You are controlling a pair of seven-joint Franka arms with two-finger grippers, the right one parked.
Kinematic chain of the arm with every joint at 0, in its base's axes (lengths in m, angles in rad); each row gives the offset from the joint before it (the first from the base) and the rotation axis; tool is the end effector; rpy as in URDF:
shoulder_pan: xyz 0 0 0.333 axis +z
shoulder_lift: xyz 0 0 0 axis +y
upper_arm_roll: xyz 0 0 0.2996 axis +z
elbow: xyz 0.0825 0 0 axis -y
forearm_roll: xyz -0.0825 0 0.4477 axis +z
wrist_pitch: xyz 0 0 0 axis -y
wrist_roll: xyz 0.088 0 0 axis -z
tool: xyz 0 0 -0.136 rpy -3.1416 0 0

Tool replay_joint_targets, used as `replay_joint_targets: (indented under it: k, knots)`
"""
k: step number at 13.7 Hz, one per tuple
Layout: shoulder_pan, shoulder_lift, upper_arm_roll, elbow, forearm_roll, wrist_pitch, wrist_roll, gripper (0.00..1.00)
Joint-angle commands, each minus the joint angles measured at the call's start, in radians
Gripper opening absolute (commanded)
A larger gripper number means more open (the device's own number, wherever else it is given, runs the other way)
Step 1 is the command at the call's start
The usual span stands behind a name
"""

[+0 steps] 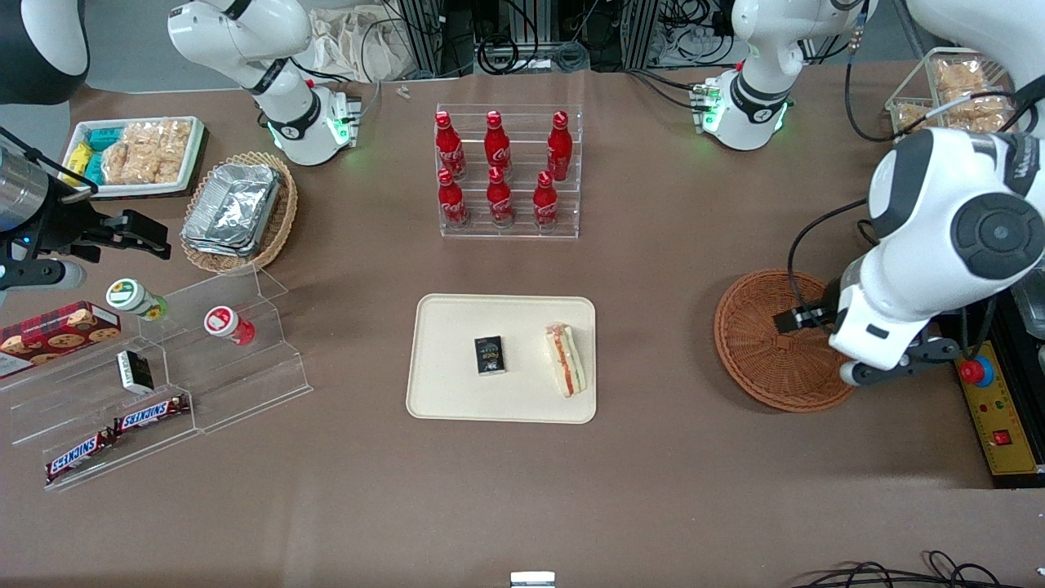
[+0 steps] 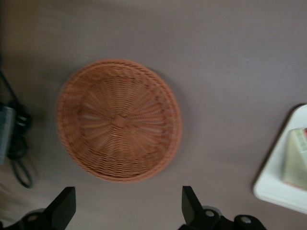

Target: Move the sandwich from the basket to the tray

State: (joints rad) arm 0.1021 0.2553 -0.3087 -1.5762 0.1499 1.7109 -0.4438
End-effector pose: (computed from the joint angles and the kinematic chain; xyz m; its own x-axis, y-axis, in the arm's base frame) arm 0.6715 -0.1080 0.4283 0.9742 0.2150 -0.0685 0.2069 -0.9723 -0.1083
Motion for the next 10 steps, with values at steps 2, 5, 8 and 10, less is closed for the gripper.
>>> replay_joint_targets:
  k: [2,5,8,10]
  knots:
    - [-0.091,-0.148,0.160,-0.153,-0.026,0.044,0.200,0.99]
    - [-0.093,-0.146,0.168,-0.128,-0.030,0.030,0.276,1.00]
    - [-0.062,-0.114,0.169,-0.039,-0.116,-0.030,0.370,1.00]
    - [-0.059,-0.085,0.168,0.005,-0.128,-0.030,0.378,1.00]
